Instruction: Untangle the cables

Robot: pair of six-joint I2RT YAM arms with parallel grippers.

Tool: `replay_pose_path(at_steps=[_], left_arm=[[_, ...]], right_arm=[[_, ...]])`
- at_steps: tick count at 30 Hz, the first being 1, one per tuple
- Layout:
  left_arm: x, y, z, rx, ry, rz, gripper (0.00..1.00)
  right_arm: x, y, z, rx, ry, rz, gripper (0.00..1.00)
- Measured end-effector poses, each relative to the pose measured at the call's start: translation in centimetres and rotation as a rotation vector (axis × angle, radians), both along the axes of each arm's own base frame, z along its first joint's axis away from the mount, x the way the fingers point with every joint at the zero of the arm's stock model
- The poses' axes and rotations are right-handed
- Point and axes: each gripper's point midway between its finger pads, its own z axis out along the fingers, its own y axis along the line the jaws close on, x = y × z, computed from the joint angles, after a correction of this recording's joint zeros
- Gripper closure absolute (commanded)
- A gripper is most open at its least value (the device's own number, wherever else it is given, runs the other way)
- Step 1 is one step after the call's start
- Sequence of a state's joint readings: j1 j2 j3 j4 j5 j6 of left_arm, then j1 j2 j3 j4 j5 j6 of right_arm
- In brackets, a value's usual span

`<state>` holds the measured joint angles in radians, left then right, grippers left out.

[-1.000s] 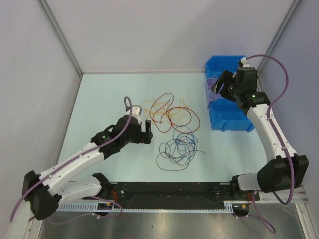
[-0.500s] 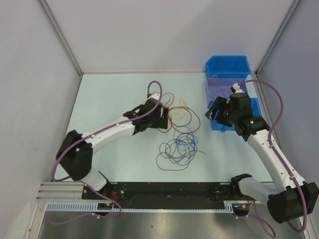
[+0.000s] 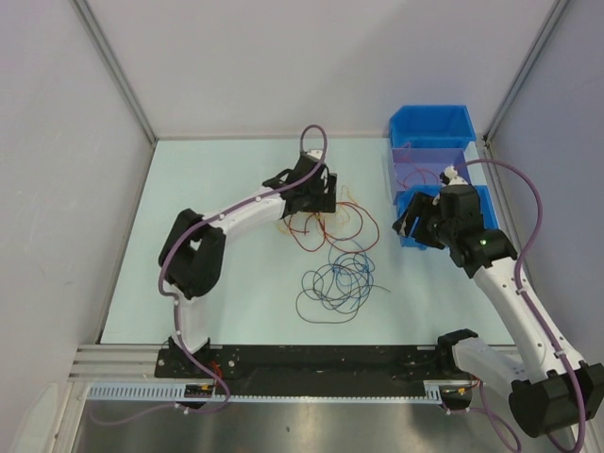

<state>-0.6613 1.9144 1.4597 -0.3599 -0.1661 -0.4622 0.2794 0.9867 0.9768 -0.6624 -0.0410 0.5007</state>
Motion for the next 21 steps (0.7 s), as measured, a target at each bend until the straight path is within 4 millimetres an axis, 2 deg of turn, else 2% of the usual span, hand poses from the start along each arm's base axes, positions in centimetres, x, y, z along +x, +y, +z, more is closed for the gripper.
replay_pose_path(at_steps=[9,15,18,19,20,21], left_arm=[[4.2,-6.5,1.7,-0.180,-0.008,-0.038,0.23],[5.5,-9.2,-0.5,-0.250,0.051,-0.034,0.33],[6.3,-10.0,-1.8,-0.259,0.075,-0.020,0.46],[6.5,-10.2,-2.2,-0.260,0.080,-0.018,0.56],[6.7,-10.4,-2.5,-0.260,0.086,-0.015,0.60],[6.8,-10.6,-2.8,-0.265,0.093,-0.009,0.76]], right_arm=[[-1.0,-0.5,0.0,-0.006,0.000,-0.005,0.30],[-1.4,-0.8,0.1,-0.007,-0.007,-0.011,0.30],[-1.7,-0.9,-0.1,-0.011,0.001,-0.013,0.29],[-1.7,-1.0,-0.2,-0.012,0.003,-0.014,0.29],[-1.8,-1.0,-0.2,-0.012,0.005,-0.015,0.29],[-1.9,-1.0,-0.3,-0.013,0.008,-0.015,0.29]])
